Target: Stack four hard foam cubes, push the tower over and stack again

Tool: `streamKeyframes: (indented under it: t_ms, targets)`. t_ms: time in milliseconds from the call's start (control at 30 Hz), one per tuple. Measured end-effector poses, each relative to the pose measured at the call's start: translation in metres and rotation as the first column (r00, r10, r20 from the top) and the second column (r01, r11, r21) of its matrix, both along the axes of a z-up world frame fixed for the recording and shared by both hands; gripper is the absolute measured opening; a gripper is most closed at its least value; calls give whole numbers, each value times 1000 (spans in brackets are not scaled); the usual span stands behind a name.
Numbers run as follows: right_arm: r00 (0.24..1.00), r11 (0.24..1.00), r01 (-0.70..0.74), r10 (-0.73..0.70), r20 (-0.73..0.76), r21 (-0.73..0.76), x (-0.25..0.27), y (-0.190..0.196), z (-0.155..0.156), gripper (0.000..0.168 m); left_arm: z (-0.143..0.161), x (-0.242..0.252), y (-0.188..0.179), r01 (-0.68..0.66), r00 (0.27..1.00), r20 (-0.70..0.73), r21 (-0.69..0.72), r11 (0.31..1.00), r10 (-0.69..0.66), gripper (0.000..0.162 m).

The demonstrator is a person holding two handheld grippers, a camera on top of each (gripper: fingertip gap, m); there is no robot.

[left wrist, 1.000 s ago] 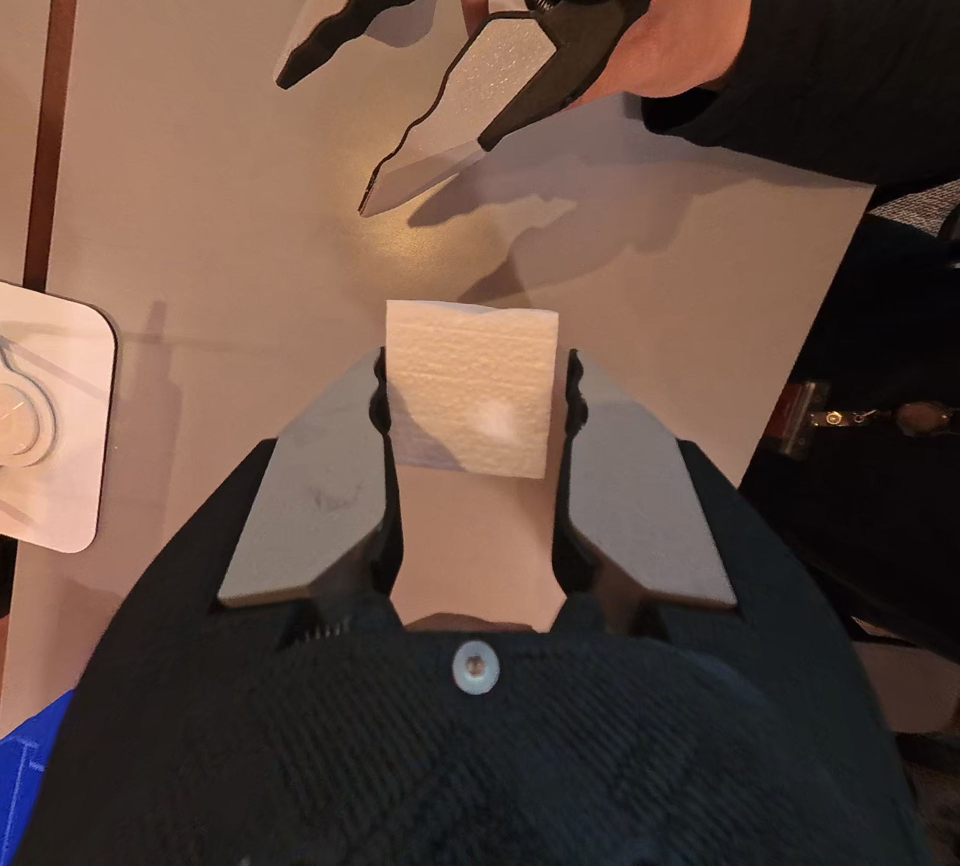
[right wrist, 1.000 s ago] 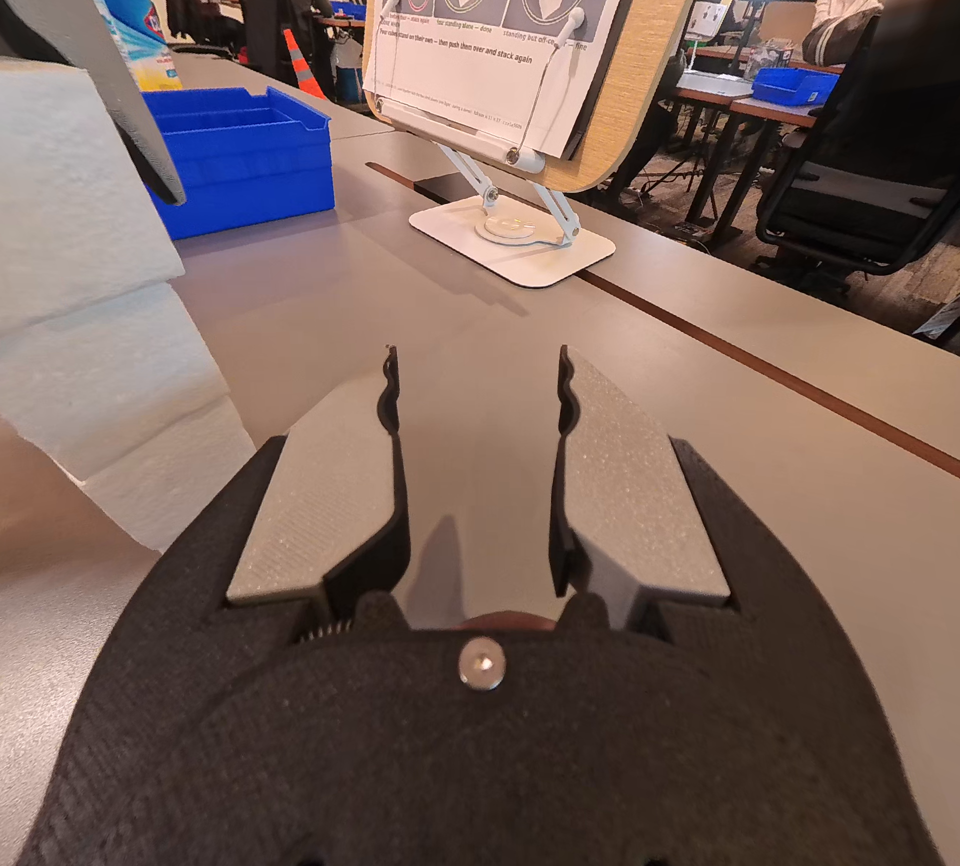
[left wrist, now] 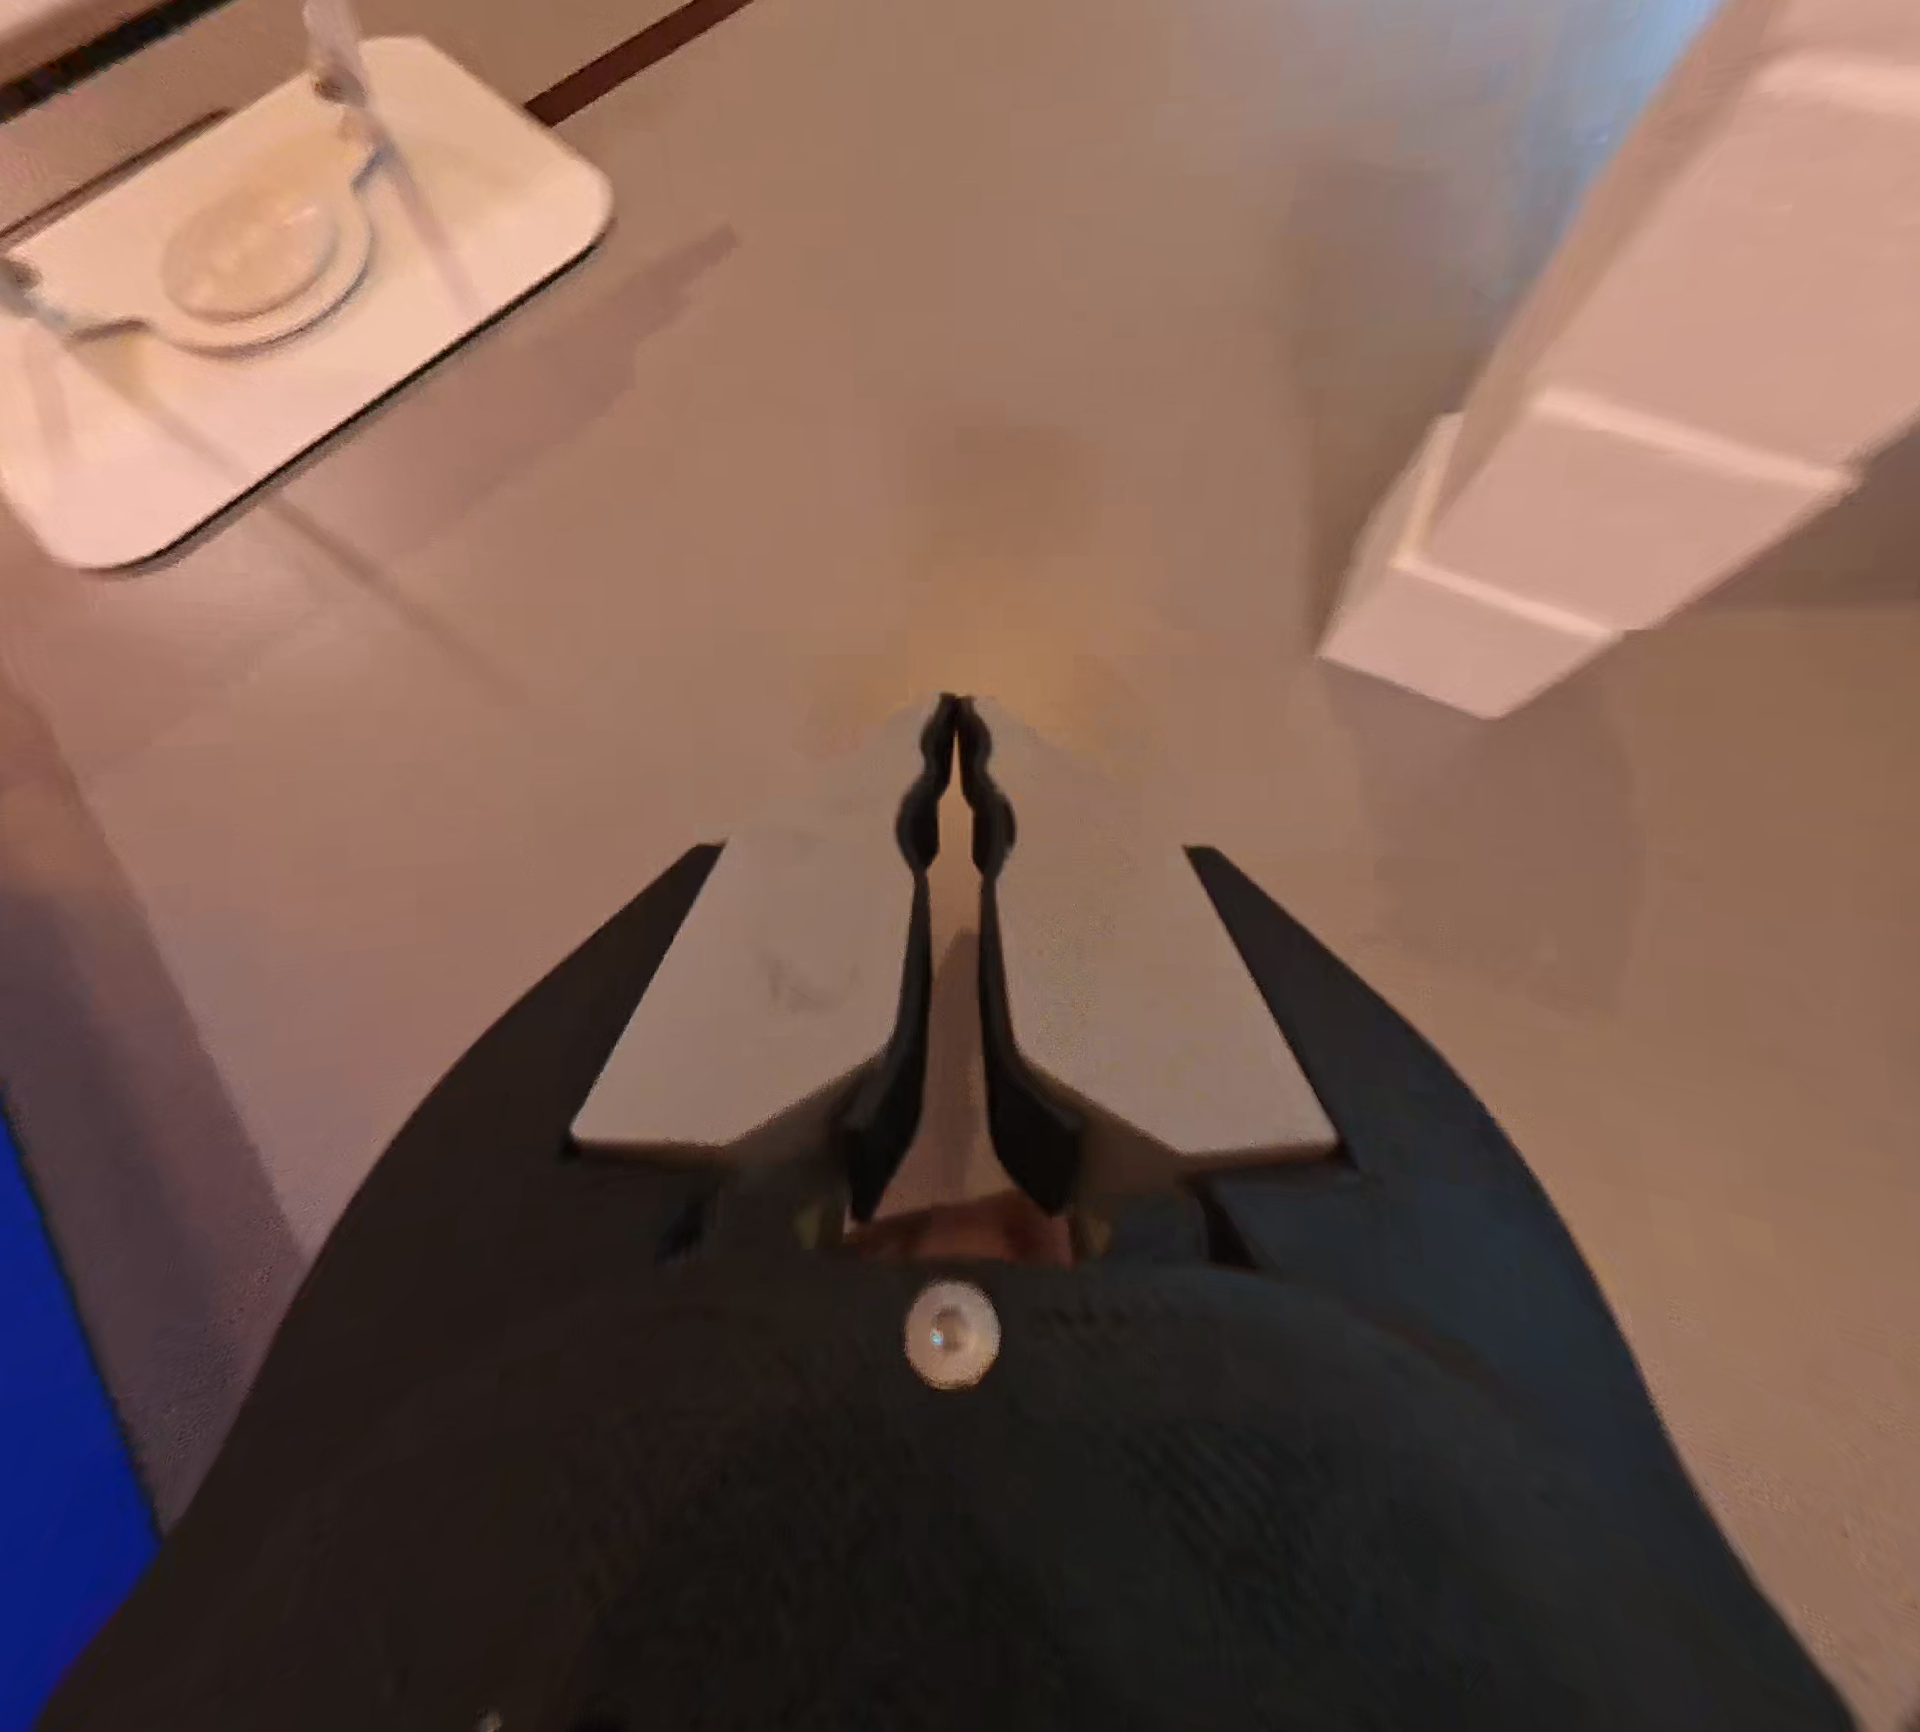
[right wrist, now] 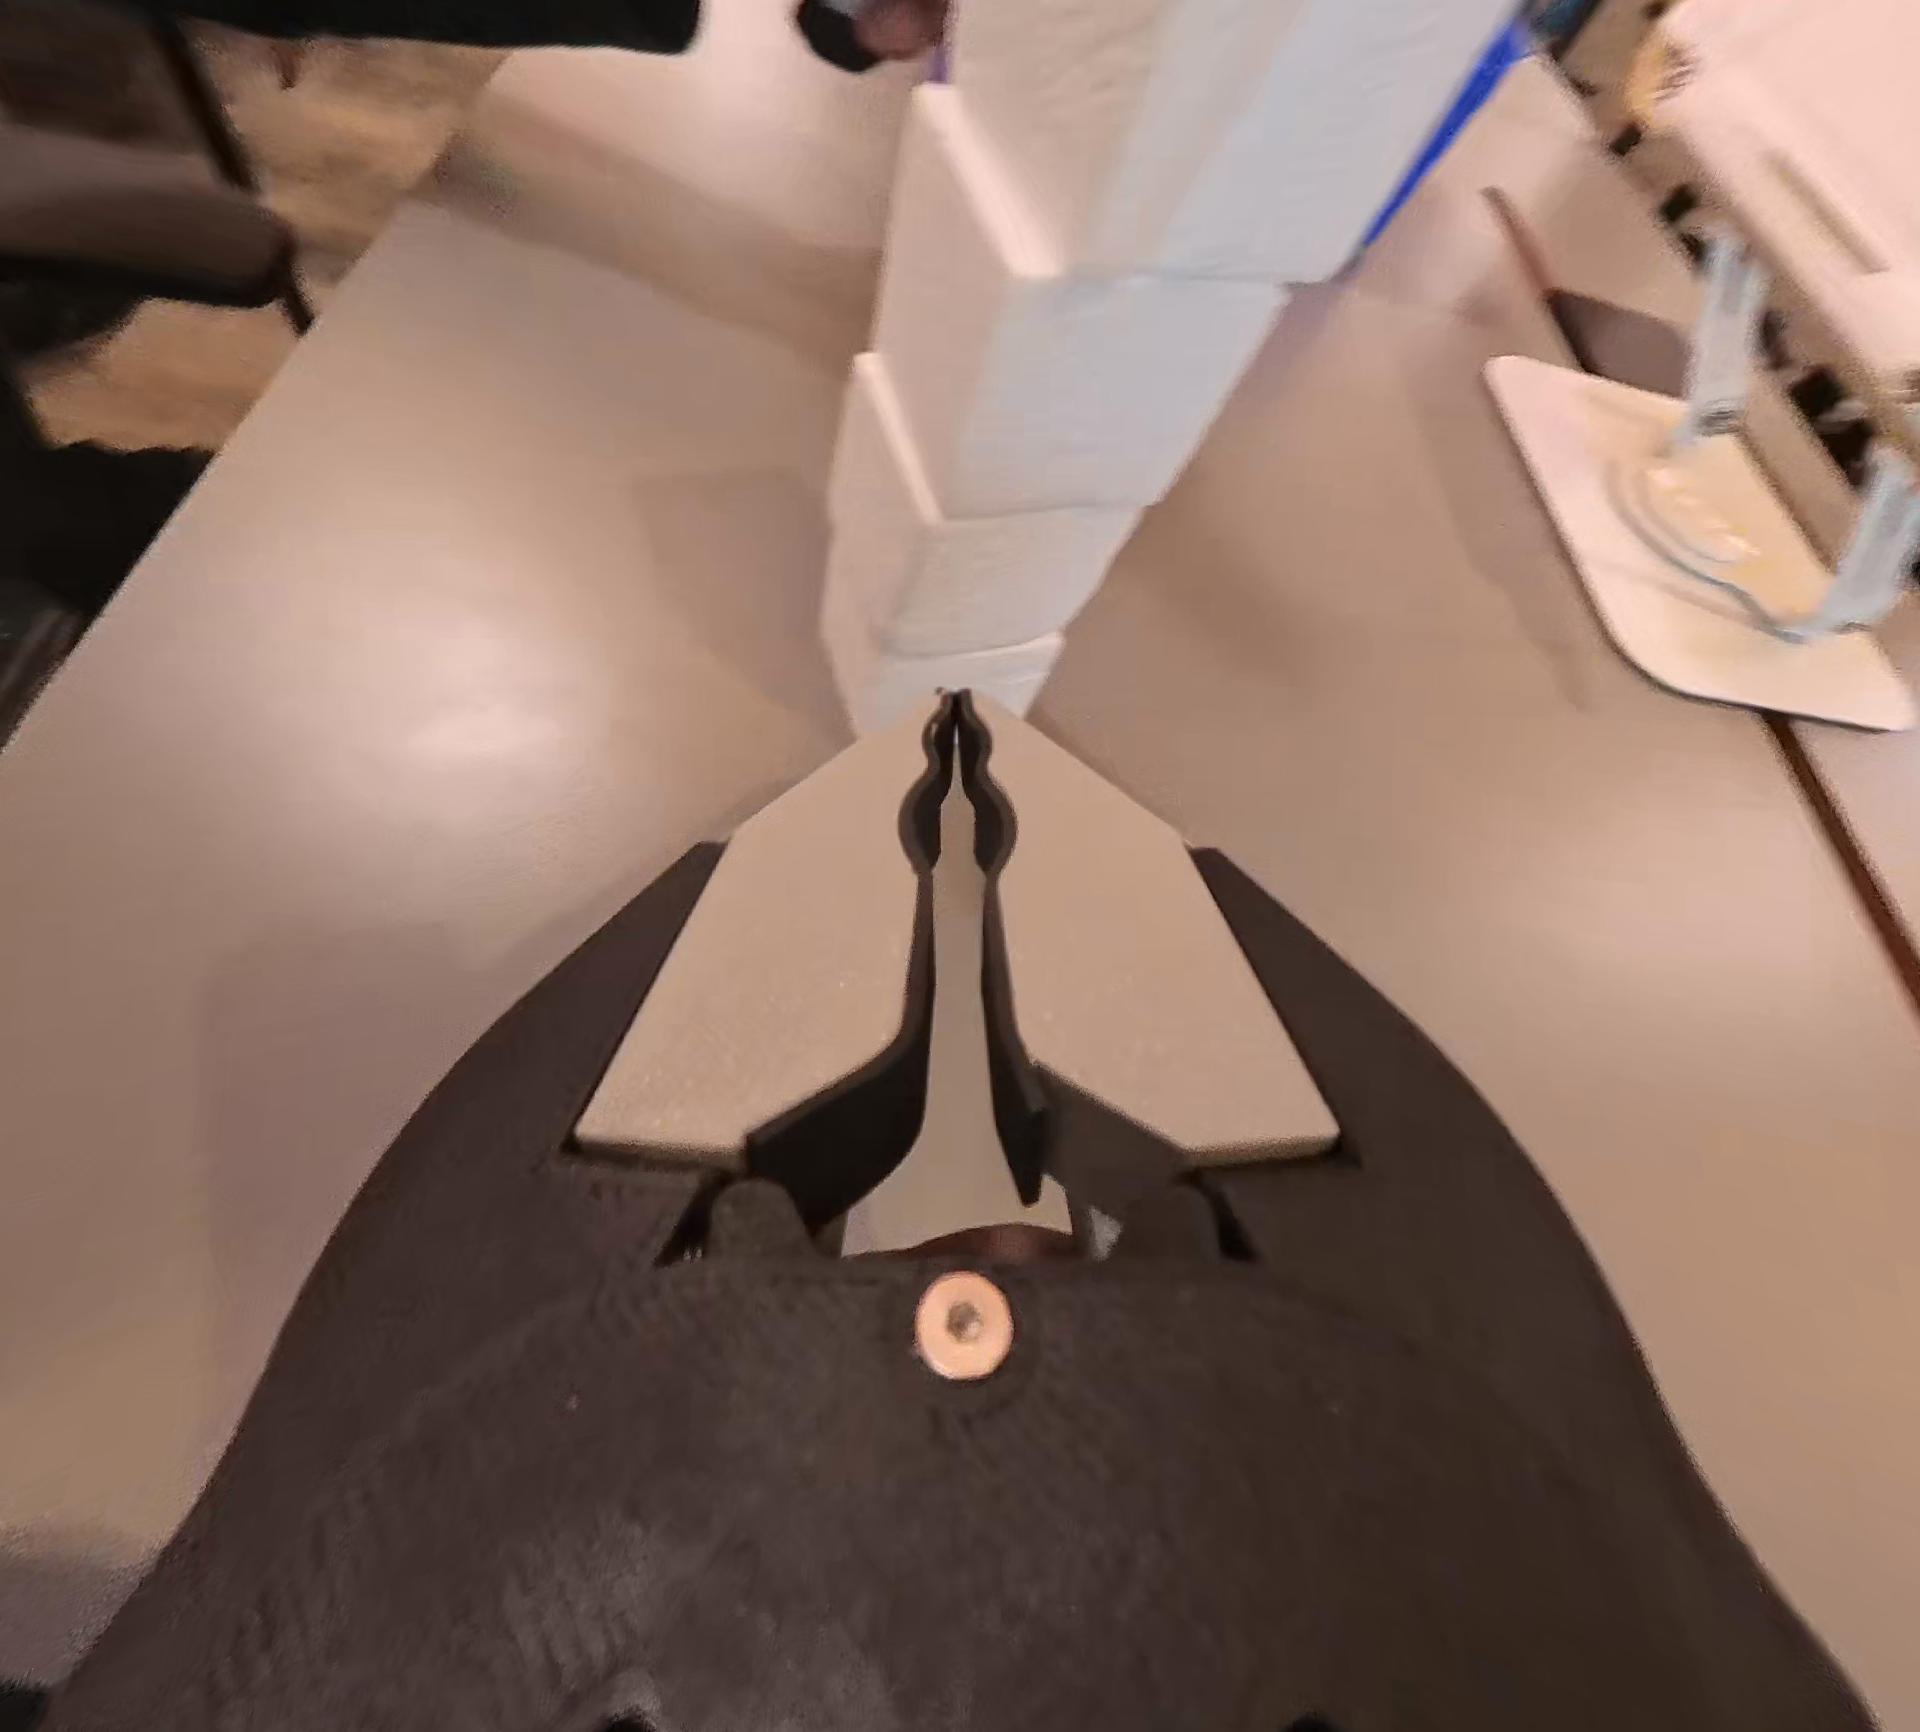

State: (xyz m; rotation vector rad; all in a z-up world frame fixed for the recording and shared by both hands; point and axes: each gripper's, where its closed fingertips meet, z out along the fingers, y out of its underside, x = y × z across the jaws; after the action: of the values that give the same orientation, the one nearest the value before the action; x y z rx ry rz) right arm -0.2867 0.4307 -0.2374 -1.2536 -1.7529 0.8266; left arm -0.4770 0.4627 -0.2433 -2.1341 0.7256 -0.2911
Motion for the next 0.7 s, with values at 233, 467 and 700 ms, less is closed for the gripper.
streamKeyframes:
  t_ms: [233, 467, 700]
  targets:
    - [995, 998, -57, 59, 79, -21, -2, -14, -13, 0, 1, -52, 44, -259, 965, 94, 221, 940, 244, 0]
    - [997, 998, -33, 28, 78, 59, -16, -12, -7, 0, 6, -99, 44, -382, 923, 160, 293, 876, 349, 0]
    - [974, 988, -50, 16, 224, 147, -65, 5, 9, 0, 18, -118, 33, -446, 884, 269, 249, 860, 381, 3]
